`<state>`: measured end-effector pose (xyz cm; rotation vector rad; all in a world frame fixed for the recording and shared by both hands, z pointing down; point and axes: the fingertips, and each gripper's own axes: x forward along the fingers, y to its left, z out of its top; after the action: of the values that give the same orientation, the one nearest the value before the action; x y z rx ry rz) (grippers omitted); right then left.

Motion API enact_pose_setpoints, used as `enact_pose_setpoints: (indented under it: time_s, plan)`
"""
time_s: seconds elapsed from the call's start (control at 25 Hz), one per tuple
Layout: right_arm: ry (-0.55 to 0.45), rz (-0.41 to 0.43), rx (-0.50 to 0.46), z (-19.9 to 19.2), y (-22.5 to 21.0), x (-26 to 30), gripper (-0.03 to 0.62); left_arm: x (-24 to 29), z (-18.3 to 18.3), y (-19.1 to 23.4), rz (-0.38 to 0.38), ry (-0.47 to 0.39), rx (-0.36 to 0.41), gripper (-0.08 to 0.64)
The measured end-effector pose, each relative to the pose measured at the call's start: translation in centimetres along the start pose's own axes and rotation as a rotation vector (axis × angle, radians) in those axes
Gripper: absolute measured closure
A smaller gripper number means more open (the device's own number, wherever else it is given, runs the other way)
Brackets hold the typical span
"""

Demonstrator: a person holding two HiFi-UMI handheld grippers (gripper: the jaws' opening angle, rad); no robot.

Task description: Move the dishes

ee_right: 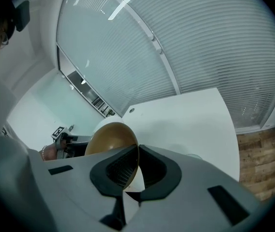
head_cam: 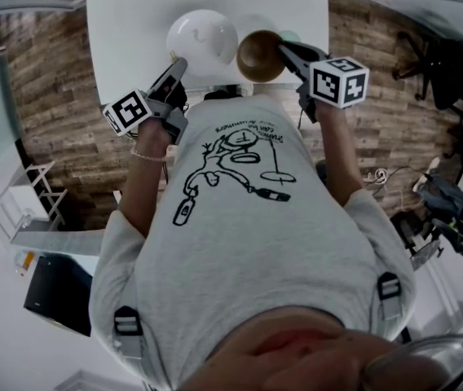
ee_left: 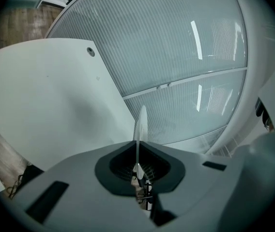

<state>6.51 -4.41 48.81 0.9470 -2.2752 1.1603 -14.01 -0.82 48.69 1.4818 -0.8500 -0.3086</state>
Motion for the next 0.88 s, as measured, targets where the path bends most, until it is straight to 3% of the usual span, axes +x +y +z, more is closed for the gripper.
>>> enact_pose_setpoints:
  time_s: [0.88]
  plan:
    - [0.080,-0.056,0.086,-4.7,-3.4,4.1,0.551,0.1,1.0,0.5,0.012,-0.033,-0.003,0.549]
